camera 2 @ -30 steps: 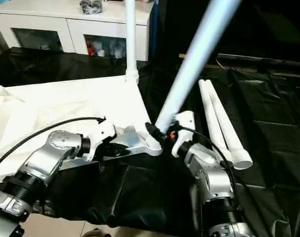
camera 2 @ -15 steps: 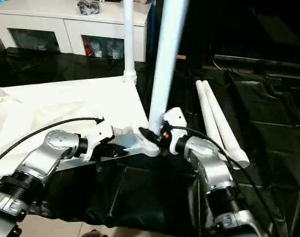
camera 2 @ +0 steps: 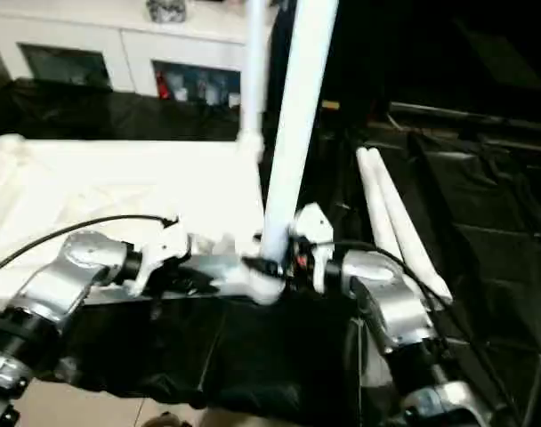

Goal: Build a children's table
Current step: Insert table leg to table base

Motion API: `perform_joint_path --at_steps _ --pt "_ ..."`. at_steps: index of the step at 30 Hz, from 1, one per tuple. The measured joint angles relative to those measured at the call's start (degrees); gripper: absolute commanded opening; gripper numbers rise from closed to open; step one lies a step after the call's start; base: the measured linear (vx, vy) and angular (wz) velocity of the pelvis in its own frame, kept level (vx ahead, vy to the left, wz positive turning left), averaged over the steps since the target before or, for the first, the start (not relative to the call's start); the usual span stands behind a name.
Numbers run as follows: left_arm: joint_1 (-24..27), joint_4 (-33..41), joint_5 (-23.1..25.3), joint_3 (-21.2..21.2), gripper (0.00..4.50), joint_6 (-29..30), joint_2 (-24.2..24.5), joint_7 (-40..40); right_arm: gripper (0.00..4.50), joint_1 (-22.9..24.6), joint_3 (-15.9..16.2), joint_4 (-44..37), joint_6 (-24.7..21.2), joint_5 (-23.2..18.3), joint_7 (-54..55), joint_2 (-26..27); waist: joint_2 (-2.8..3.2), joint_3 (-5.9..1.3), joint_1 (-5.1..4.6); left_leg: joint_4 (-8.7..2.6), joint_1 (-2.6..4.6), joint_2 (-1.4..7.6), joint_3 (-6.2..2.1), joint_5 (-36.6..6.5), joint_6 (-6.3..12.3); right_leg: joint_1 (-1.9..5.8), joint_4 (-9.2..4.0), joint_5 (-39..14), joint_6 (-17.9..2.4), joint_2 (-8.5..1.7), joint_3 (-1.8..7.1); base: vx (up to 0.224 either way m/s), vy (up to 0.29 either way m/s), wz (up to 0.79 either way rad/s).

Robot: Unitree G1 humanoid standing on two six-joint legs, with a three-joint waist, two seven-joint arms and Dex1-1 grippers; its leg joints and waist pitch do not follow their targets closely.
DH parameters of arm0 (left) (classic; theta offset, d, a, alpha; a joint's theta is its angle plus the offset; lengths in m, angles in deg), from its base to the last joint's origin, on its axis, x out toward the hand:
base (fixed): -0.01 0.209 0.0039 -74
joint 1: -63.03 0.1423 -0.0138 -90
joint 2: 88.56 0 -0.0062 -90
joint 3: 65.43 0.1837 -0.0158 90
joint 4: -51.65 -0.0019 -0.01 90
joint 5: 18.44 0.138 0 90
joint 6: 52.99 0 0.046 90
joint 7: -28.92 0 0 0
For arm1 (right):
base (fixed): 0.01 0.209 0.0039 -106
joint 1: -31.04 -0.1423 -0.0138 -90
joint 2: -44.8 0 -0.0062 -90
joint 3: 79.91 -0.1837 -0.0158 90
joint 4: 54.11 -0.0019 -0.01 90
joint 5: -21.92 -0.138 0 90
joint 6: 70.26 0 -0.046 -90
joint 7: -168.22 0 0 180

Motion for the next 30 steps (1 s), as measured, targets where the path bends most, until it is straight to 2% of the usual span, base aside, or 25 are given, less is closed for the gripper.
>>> perform_joint_path --at_steps 9,25,28,30 --pt "-2.22 -3.09 0.18 0.24 0.0 -0.93 -0.56 -0.62 1.92 -0.61 0.23 0.7 1.59 0.15 -0.88 -0.3 -0.15 0.14 0.09 -0.11 -0.06 0.0 0.03 0.0 0.0 0.0 -0.17 0.05 -0.14 -0.01 -0.03 0.0 0.0 0.0" --pt "-2.23 -3.15 0.43 0.12 0.0 -0.05 -1.34 2.49 1.92 1.49 -1.07 0.6 5.7 1.88 4.8 1.82 -0.16 0.12 -0.22 -0.17 0.04 0.01 0.04 0.01 -0.01 0.03 -0.15 0.11 -0.23 -0.01 -0.03 0.0 0.0 0.0" --pt "-2.23 -3.18 0.42 -0.04 0.0 0.19 -1.45 3.57 1.92 0.98 -1.91 2.07 6.04 2.05 6.78 2.99 -0.17 0.11 -0.29 -0.17 0.05 0.0 0.04 0.01 -0.02 0.03 -0.15 0.13 -0.26 -0.01 -0.03 0.0 0.0 0.0" --pt "-2.33 -3.33 0.71 -1.15 0.0 1.9 -2.19 6.89 1.92 -1.49 -3.03 5.7 6.1 2.71 12.13 5.77 -0.17 0.12 -0.87 -0.17 0.08 0.01 0.04 0.02 -0.04 -0.06 -0.1 0.24 -0.41 -0.01 -0.04 0.0 0.0 0.0"
